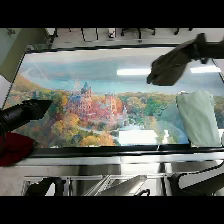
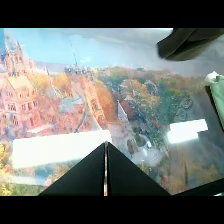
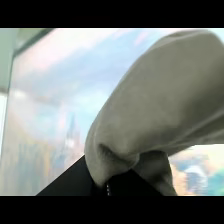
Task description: Fold the shirts.
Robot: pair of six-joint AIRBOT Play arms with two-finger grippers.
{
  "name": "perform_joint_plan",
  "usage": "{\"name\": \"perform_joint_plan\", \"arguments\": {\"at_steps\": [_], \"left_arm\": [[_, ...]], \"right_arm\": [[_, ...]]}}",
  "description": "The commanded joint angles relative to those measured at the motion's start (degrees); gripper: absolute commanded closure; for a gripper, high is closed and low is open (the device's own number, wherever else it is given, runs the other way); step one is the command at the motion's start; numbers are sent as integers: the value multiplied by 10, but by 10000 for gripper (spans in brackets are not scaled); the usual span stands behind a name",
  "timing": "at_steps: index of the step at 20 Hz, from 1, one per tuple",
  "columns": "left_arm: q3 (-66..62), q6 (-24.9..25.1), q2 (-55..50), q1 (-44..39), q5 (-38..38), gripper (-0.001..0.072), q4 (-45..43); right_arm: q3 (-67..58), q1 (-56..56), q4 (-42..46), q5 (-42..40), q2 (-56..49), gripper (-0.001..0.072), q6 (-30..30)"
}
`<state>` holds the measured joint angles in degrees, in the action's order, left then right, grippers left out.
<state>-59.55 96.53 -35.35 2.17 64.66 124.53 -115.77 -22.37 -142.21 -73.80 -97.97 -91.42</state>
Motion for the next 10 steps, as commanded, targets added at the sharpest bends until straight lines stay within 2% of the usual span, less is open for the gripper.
{"name": "perform_joint_plan", "arguments": {"at_steps": [1,6,8,10], "left_arm": [[0,-6,0,0,-3,694,0],[0,-7,0,0,-9,693,1],[0,-7,0,0,-13,693,1],[0,-7,0,0,-13,693,1]], "right_arm": [[-12,-121,2,-42,1,694,14],[-12,-201,1,-111,0,694,-8],[-12,-203,-1,-106,0,694,-21],[-12,-200,-4,-65,0,694,-37]]}}
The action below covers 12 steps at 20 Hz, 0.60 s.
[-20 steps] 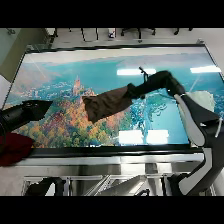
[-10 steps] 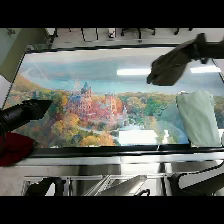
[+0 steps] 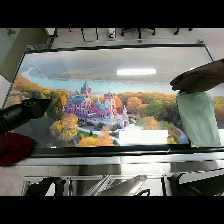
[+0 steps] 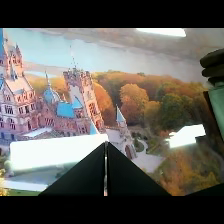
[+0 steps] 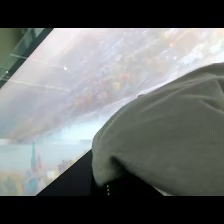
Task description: Fold the shirts.
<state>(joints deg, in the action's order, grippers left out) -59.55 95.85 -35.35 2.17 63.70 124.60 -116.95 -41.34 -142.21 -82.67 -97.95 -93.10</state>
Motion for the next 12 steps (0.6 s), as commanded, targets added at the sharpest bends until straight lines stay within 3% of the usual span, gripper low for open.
{"name": "perform_joint_plan", "arguments": {"at_steps": [1,3,7,9,12], "left_arm": [[0,0,0,0,-4,693,0],[0,0,0,0,-10,693,0],[0,-1,0,0,-27,693,0],[0,-1,0,0,-34,693,0],[0,-15,0,0,-37,693,0]], "right_arm": [[-1,-7,-10,62,0,694,-29],[-1,-2,-33,144,0,695,-54],[-1,12,-55,265,-1,694,-160],[-1,13,-54,264,-9,695,-199],[-1,11,-53,194,-27,695,-211]]}}
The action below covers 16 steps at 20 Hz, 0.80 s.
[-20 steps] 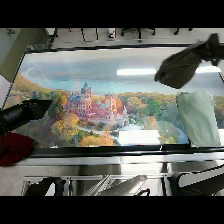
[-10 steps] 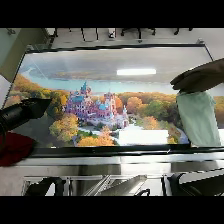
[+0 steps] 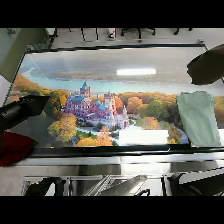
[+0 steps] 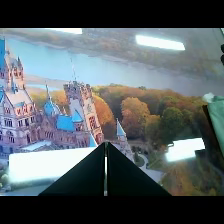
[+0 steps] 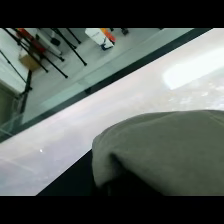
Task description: Fold the shirts.
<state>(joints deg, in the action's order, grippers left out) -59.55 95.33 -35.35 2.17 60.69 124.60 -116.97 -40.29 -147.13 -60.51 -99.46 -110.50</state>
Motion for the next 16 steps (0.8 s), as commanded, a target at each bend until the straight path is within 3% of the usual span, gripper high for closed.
{"name": "perform_joint_plan", "arguments": {"at_steps": [1,4,7,13,16], "left_arm": [[0,-9,0,0,-7,693,0],[0,-20,0,0,-7,693,0],[0,-23,0,0,-5,694,0],[0,-23,0,0,31,693,0],[0,-23,0,0,47,694,0]], "right_arm": [[0,0,-1,-63,-15,695,-38],[0,-7,-2,-159,-7,695,-32],[0,-25,5,-193,29,695,18],[1,-55,164,-311,77,695,91],[48,-54,230,-341,101,695,168]]}}
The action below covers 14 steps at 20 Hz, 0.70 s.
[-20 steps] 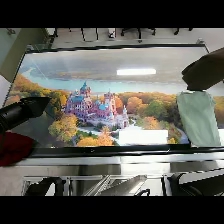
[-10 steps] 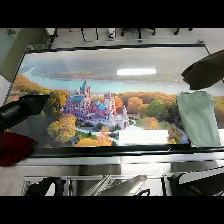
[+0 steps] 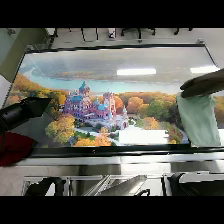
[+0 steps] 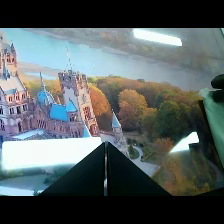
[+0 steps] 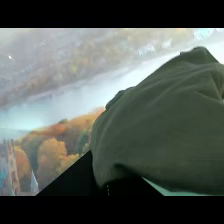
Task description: Fold the shirts.
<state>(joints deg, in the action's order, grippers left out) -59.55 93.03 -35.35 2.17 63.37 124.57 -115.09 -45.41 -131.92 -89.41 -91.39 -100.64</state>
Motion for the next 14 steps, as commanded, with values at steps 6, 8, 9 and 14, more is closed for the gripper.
{"name": "perform_joint_plan", "arguments": {"at_steps": [6,8,9,14], "left_arm": [[0,1,0,0,40,694,0],[0,2,0,0,43,693,0],[0,6,0,0,43,694,0],[0,10,0,0,49,693,-1]], "right_arm": [[185,-3,218,-89,132,694,209],[230,-3,246,-112,171,693,215],[252,-3,250,-123,186,693,219],[358,-3,255,-137,224,692,241]]}}
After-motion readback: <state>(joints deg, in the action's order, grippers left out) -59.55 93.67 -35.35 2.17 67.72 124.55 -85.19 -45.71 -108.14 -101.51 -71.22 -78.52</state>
